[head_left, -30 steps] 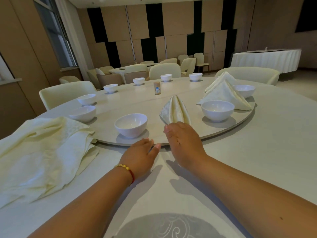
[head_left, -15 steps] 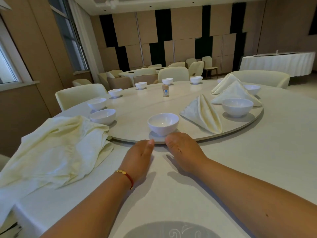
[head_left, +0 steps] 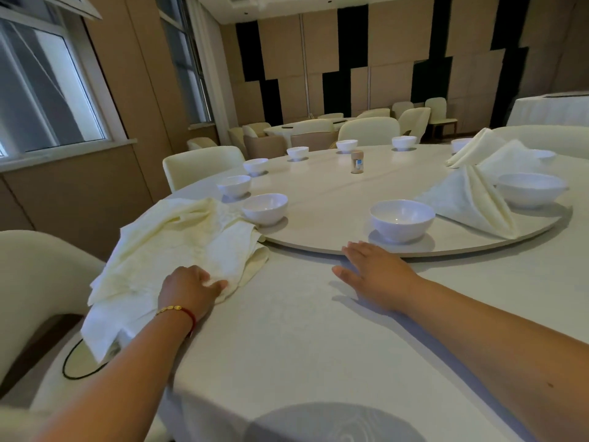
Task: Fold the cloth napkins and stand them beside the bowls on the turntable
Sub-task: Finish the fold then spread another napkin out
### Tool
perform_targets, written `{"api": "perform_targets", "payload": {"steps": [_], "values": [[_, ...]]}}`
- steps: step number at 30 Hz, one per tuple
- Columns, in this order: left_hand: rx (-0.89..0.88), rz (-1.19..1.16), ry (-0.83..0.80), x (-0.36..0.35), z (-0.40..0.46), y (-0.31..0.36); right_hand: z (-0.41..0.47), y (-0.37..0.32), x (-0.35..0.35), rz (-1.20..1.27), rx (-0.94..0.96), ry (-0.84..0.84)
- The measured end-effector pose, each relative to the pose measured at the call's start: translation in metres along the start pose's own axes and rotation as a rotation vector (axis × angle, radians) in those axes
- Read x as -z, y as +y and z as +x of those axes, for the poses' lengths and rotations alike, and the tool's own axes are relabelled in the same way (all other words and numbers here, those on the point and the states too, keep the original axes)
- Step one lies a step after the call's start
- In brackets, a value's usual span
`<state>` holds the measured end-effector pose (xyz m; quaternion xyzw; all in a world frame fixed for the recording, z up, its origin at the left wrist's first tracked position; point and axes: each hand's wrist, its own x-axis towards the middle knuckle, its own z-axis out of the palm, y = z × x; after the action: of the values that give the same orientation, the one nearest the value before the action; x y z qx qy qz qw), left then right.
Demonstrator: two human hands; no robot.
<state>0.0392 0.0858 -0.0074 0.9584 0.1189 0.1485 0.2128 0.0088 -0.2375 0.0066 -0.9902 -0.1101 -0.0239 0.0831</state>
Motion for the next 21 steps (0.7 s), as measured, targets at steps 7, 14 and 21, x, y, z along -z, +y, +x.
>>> {"api": "perform_targets", "payload": {"steps": [7,14,21], "values": [[0.084,-0.082,-0.023,0.005,0.013,-0.001,-0.004,0.008,-0.006,-0.029,-0.048,0.05],[0.066,-0.009,-0.082,0.013,0.02,-0.001,-0.007,0.011,-0.013,-0.099,-0.067,0.093],[-0.045,-0.036,-0.215,0.024,0.017,0.014,-0.008,0.013,-0.015,-0.124,-0.062,0.082]]}}
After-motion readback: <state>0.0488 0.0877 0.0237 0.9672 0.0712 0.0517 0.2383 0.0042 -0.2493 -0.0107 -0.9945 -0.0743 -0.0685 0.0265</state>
